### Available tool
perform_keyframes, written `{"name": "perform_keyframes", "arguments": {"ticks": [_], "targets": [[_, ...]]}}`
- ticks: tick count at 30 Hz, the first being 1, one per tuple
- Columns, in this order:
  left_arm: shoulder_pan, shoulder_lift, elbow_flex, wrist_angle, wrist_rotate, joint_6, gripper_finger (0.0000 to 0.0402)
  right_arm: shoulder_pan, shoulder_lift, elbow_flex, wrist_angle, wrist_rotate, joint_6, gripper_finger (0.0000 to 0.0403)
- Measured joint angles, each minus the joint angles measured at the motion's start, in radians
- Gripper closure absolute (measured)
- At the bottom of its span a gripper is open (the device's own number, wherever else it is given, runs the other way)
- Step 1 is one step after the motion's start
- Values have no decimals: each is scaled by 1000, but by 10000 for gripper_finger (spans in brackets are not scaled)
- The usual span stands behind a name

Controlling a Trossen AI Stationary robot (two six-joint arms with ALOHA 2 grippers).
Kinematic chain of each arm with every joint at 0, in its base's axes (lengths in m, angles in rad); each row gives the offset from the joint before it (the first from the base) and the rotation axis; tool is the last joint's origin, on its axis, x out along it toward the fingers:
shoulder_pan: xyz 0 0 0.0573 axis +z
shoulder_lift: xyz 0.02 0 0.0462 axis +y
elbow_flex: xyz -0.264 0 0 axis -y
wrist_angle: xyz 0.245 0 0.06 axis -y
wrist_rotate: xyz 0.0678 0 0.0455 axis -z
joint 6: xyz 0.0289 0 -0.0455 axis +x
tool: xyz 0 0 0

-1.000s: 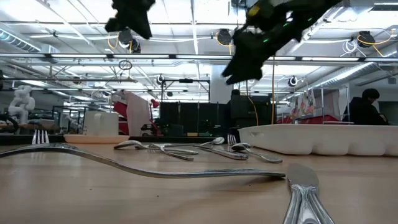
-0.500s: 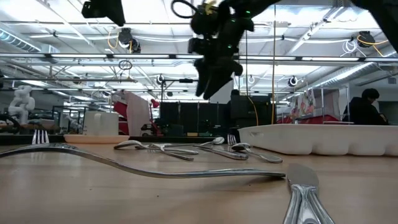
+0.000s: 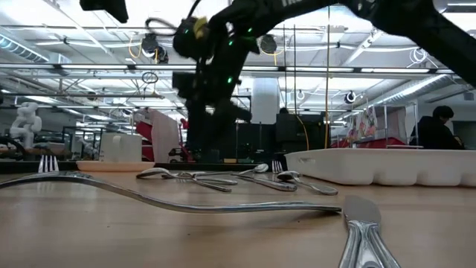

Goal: Sort silverware
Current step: Put the knife into the silverware rack

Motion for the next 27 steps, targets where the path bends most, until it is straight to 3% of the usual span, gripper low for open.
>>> {"name": "perform_keyframes", "arguments": {"ticks": [9,14,18,24,27], "targets": [[-11,-70,0,-2,-53,0,361,26,110,34,54,89,-80,145],[-12,-94,0,-8,-68,-2,361,18,129,37,89,83,-86,164],[-12,-105,0,-18,-69,-1,361,8,132,35,102,46,-97,225],[-12,-112,0,-60,-69,0,361,-7,137,34,134,15,-57,377],[-11,-118,0,-68,-72,0,361,-12,139,34,129,27,6,391]]}}
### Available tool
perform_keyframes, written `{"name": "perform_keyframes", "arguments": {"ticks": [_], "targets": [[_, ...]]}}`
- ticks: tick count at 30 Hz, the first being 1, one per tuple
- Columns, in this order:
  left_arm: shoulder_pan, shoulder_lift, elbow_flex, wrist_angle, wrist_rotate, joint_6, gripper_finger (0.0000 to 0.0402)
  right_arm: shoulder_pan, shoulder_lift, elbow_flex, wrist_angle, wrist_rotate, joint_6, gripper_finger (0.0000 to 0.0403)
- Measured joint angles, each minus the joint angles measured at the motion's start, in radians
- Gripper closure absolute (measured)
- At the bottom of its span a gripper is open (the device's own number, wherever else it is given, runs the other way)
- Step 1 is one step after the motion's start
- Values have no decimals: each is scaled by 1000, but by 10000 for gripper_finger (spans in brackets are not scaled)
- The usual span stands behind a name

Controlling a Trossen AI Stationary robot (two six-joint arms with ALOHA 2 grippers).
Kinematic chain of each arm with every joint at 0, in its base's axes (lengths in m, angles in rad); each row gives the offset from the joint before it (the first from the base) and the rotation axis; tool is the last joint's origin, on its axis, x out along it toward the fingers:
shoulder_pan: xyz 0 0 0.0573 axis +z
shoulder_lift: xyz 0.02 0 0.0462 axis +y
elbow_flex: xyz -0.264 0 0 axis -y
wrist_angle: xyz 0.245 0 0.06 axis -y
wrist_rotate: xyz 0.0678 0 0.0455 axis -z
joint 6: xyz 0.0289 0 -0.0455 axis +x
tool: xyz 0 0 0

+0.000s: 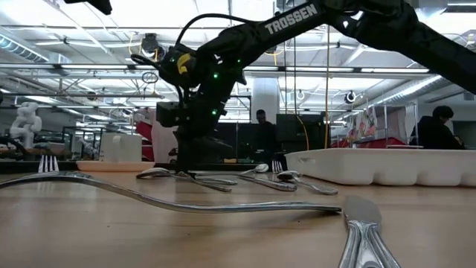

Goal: Sort silverware
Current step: Put the knife into the silverware rack, then put the silver table knife into the silverware rack

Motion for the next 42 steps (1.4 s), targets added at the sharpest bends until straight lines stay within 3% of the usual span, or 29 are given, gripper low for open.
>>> {"name": "perform_keyframes", "arguments": {"ticks": [8,17,27,30,34,38,42], "targets": [[0,-20,0,-12,-21,9,361,24,-7,3,-185,-21,150,402],[0,-36,0,-11,-23,8,361,80,-50,-5,-191,-117,252,403],[0,-36,0,-9,-45,9,361,79,-95,-5,-282,-156,317,400],[0,-36,0,-9,-47,9,361,70,-99,-5,-332,-212,319,371],[0,-35,0,-9,-50,8,361,58,-85,-7,-397,-242,319,298],[0,-35,0,-8,-66,2,361,49,-85,-14,-349,-221,316,223],[0,-35,0,-8,-76,2,361,46,-85,-14,-335,-190,315,182]]}}
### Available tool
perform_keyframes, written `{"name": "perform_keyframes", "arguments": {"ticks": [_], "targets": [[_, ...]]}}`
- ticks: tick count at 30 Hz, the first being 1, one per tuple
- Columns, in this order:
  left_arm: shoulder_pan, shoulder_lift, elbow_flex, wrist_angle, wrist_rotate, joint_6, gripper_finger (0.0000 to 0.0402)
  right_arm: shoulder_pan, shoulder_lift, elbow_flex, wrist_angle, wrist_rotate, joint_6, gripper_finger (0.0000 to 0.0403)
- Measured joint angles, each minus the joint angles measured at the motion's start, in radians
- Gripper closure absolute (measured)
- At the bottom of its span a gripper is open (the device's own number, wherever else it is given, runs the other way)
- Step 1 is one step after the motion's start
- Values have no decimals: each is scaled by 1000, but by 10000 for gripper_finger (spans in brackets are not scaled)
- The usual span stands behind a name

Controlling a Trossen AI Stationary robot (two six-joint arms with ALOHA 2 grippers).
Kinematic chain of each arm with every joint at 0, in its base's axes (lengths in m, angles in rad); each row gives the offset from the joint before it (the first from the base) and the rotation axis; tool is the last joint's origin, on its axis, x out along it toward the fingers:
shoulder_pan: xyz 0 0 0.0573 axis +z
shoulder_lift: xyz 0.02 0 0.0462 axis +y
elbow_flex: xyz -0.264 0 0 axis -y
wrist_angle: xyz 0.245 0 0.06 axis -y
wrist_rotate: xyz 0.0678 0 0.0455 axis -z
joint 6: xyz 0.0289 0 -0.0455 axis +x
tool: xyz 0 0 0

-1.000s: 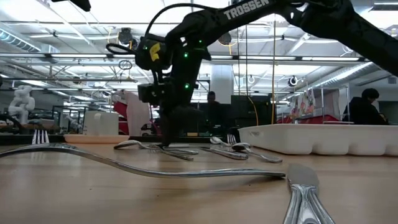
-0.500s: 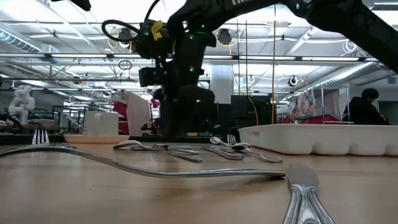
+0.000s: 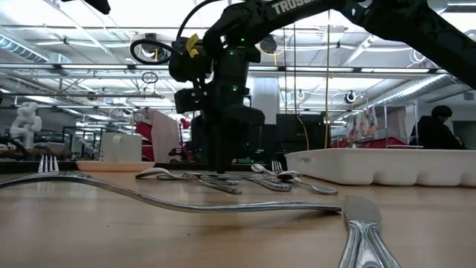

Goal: Sort silverware
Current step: Put the silver table knife into the silverware rack

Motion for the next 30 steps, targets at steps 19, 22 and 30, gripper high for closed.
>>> {"name": "perform_keyframes", "arguments": {"ticks": [19,22,30], "targets": [[0,0,0,-5,-34,8,361,-33,92,8,11,-52,-32,322],[0,0,0,-8,-45,15,361,-34,97,8,15,-53,-44,385],[0,0,0,-8,-60,53,361,-38,85,5,14,-47,-44,399]]}}
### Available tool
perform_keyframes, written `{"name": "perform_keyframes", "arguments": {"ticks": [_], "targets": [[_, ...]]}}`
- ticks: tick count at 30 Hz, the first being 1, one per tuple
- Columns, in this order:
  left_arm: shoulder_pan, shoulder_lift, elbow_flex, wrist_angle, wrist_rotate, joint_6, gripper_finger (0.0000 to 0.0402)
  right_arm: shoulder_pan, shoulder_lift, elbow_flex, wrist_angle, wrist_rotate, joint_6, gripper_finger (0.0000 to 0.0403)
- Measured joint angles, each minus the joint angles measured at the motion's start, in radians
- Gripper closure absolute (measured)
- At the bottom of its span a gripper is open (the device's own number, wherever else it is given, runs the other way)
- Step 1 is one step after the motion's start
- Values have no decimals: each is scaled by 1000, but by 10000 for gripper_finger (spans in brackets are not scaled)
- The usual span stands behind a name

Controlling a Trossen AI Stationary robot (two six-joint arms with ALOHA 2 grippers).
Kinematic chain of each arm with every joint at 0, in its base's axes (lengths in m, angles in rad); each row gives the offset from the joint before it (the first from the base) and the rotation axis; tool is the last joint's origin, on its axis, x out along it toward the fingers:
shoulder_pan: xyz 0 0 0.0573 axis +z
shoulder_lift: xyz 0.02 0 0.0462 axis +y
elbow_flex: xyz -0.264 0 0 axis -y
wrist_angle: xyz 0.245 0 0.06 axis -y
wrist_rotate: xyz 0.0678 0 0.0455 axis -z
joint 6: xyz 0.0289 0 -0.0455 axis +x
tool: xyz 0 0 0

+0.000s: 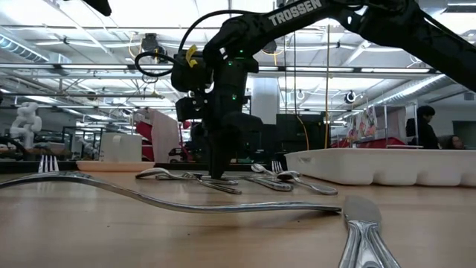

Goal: Sort silverware
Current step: Put the silver table knife into the silverware rack

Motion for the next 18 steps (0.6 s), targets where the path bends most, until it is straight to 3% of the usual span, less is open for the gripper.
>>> {"name": "perform_keyframes", "arguments": {"ticks": [18], "targets": [[0,0,0,0,-9,6,361,-19,-44,34,-2,87,20,402]]}}
